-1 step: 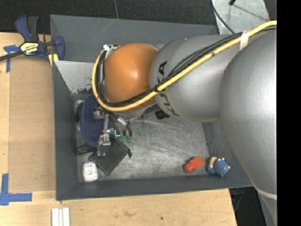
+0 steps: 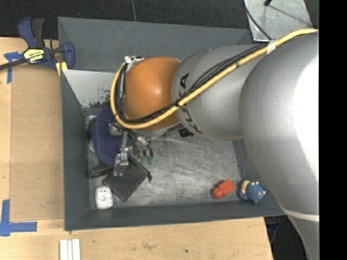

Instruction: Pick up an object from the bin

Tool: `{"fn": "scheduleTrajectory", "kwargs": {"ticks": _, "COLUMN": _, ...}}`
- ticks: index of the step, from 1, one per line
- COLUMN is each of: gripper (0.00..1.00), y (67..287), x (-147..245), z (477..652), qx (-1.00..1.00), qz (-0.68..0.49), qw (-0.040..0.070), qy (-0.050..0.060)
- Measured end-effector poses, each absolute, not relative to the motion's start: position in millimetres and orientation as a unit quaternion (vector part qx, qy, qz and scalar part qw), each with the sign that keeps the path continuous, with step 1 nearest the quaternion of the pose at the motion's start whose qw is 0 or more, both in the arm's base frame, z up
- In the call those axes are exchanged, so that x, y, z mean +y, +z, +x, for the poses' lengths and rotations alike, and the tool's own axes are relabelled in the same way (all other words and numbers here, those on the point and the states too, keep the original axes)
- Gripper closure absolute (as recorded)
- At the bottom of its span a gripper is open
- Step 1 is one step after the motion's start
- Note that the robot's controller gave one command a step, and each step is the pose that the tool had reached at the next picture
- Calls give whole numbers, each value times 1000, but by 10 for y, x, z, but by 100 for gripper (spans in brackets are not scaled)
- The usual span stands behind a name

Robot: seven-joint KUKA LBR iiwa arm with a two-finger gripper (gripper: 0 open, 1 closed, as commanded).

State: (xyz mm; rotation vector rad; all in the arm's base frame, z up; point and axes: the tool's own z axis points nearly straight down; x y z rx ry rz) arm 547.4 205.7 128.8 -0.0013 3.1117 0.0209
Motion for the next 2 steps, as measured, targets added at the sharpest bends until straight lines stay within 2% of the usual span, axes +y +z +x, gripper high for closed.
{"fn": "scheduleTrajectory", "kwargs": {"ticks": 1, "gripper": 100, "y": 1298, "x": 2048, "z": 5506, "qx": 1000, "qz": 2, "qw": 21, "qy": 8}}
{"fn": "scheduleTrajectory", "kwargs": {"ticks": 2, "gripper": 100, "y": 2328, "x": 2003, "z": 5573, "qx": 999, "qz": -51, "qw": 6, "qy": 1}}
